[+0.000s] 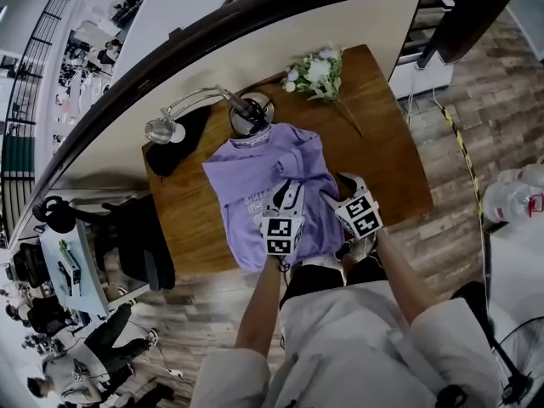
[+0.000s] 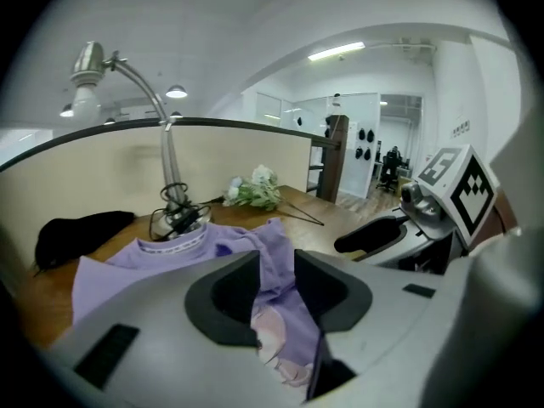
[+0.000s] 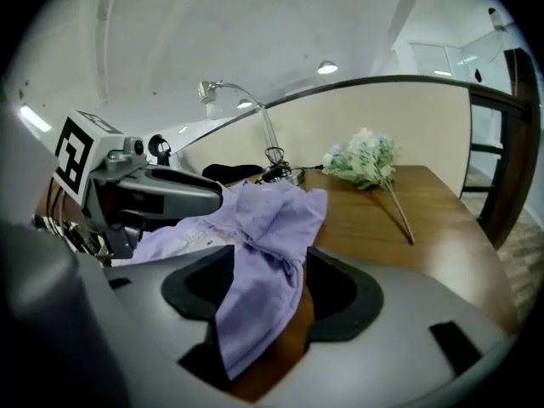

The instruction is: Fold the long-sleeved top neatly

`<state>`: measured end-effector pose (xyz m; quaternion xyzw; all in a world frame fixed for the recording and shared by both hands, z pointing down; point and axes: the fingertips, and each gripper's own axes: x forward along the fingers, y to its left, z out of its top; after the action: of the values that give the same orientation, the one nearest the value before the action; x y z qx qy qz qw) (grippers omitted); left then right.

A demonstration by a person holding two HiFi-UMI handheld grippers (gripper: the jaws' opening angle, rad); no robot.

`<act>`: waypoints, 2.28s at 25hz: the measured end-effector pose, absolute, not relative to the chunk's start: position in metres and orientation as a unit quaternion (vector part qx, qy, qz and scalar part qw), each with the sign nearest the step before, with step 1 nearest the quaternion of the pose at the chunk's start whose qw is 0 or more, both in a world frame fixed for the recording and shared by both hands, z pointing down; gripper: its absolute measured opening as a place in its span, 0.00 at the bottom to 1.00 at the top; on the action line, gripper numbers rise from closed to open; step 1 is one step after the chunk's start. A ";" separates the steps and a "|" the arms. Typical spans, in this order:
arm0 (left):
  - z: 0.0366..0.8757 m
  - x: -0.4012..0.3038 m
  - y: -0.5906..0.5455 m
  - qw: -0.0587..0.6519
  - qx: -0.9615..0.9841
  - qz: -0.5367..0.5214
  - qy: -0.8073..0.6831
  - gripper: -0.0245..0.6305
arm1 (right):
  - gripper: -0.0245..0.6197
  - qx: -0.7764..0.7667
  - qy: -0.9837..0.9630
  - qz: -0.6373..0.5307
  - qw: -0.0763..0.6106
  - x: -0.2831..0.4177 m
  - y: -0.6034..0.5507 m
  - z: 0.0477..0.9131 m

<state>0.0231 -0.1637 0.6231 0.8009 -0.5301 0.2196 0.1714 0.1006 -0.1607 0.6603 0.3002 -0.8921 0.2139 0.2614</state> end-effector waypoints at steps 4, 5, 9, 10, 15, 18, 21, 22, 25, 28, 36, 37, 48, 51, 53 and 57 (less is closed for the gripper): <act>0.623 -0.026 -0.143 0.193 0.760 0.208 -0.585 0.24 | 0.46 0.265 -0.917 0.132 0.266 0.035 -0.175 0.647; 0.623 -0.036 -0.138 0.196 0.752 0.207 -0.595 0.24 | 0.45 0.264 -0.920 0.113 0.266 0.019 -0.181 0.644; 0.616 -0.065 -0.120 0.203 0.725 0.188 -0.630 0.24 | 0.40 0.304 -0.911 0.085 0.266 -0.019 -0.205 0.641; 0.614 -0.071 -0.118 0.205 0.719 0.181 -0.639 0.24 | 0.39 0.316 -0.906 0.088 0.269 -0.025 -0.211 0.643; 0.608 -0.088 -0.111 0.209 0.700 0.163 -0.663 0.24 | 0.09 0.374 -0.880 0.090 0.280 -0.026 -0.230 0.645; 0.608 -0.096 -0.107 0.214 0.694 0.162 -0.668 0.24 | 0.07 0.390 -0.877 0.116 0.257 -0.005 -0.231 0.639; 0.608 -0.102 -0.106 0.215 0.692 0.164 -0.669 0.24 | 0.09 0.394 -0.873 0.150 0.245 0.024 -0.233 0.640; 0.608 -0.104 -0.106 0.215 0.692 0.164 -0.669 0.24 | 0.09 0.396 -0.871 0.157 0.245 0.034 -0.235 0.641; 0.608 -0.112 -0.105 0.216 0.693 0.164 -0.668 0.24 | 0.12 0.413 -0.858 0.170 0.254 0.065 -0.242 0.649; 0.610 -0.122 -0.098 0.213 0.697 0.170 -0.663 0.24 | 0.13 0.447 -0.835 0.187 0.260 0.098 -0.242 0.654; 0.620 -0.151 -0.042 0.223 0.713 0.174 -0.642 0.24 | 0.15 0.458 -0.826 0.210 0.254 0.132 -0.161 0.652; 0.621 -0.155 -0.032 0.224 0.716 0.176 -0.638 0.23 | 0.15 0.454 -0.827 0.217 0.251 0.132 -0.144 0.653; 0.660 -0.183 0.101 0.253 0.742 0.190 -0.591 0.24 | 0.15 0.433 -0.821 0.287 0.236 0.143 0.021 0.680; 0.676 -0.178 0.132 0.267 0.756 0.190 -0.567 0.24 | 0.17 0.421 -0.824 0.304 0.228 0.141 0.049 0.692; 0.687 -0.177 0.148 0.293 0.757 0.171 -0.558 0.25 | 0.21 0.408 -0.828 0.313 0.224 0.137 0.063 0.701; 0.717 -0.172 0.169 0.349 0.750 0.146 -0.542 0.33 | 0.34 0.379 -0.835 0.324 0.232 0.133 0.078 0.717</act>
<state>-0.1715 0.1689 0.7166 0.7505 -0.5419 0.1460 0.3491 0.1333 0.0781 0.7173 0.3794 -0.8351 0.3239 0.2319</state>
